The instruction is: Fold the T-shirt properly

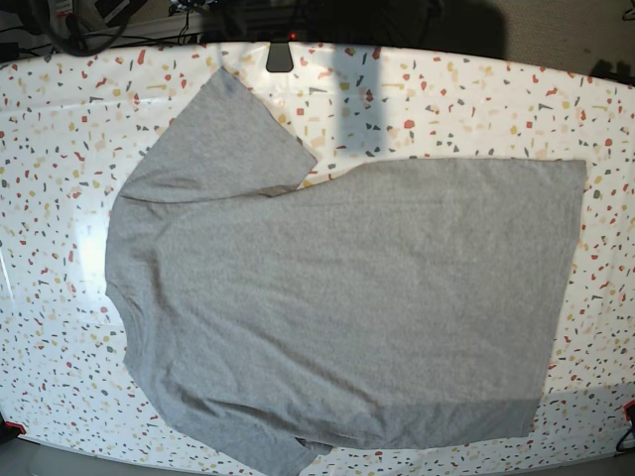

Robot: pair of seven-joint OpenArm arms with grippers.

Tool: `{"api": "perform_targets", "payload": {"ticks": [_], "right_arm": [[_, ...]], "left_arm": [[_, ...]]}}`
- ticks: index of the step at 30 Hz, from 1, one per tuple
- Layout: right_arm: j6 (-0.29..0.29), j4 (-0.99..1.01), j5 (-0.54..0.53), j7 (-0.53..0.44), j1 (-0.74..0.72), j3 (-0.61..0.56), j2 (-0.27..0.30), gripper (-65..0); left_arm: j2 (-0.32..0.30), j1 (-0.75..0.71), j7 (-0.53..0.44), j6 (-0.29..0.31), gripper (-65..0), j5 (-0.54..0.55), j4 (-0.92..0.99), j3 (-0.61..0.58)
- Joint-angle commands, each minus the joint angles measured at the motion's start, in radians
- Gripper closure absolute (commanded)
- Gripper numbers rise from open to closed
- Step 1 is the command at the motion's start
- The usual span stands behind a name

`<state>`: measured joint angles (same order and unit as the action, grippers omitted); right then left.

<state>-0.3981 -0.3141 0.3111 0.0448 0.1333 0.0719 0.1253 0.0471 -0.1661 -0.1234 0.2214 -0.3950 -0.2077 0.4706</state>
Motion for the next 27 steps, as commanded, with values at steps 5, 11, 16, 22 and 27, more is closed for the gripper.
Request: {"api": "perform_targets", "payload": {"ticks": [5,11,16,22,27], "right_arm": [[-0.005,-0.005,-0.028,-0.059,0.009,-0.003,0.005,-10.0],[0.037,-0.005,-0.080,-0.190,0.048,-0.003,0.005,-10.0],[0.083,-0.006,-0.080,-0.177,0.051,-0.003,0.005,-10.0],[0.080,-0.006,-0.080,-0.159,0.050,-0.003,0.005,-10.0],[0.080,-0.025,-0.081,-0.160,0.065,-0.003,0.008,-10.0]], "left_arm": [[0.000,-0.045,-0.126,0.010,-9.3,0.004,-0.003,0.000],[0.000,-0.058,-0.114,0.010,-9.3,0.061,-0.027,0.000],[0.003,-0.058,-0.024,0.010,-9.3,0.089,-0.084,0.000],[0.002,-0.062,-0.017,0.011,-9.3,0.090,-0.102,0.000],[0.002,-0.087,-0.031,0.052,-9.3,0.090,-0.140,0.000]]}}
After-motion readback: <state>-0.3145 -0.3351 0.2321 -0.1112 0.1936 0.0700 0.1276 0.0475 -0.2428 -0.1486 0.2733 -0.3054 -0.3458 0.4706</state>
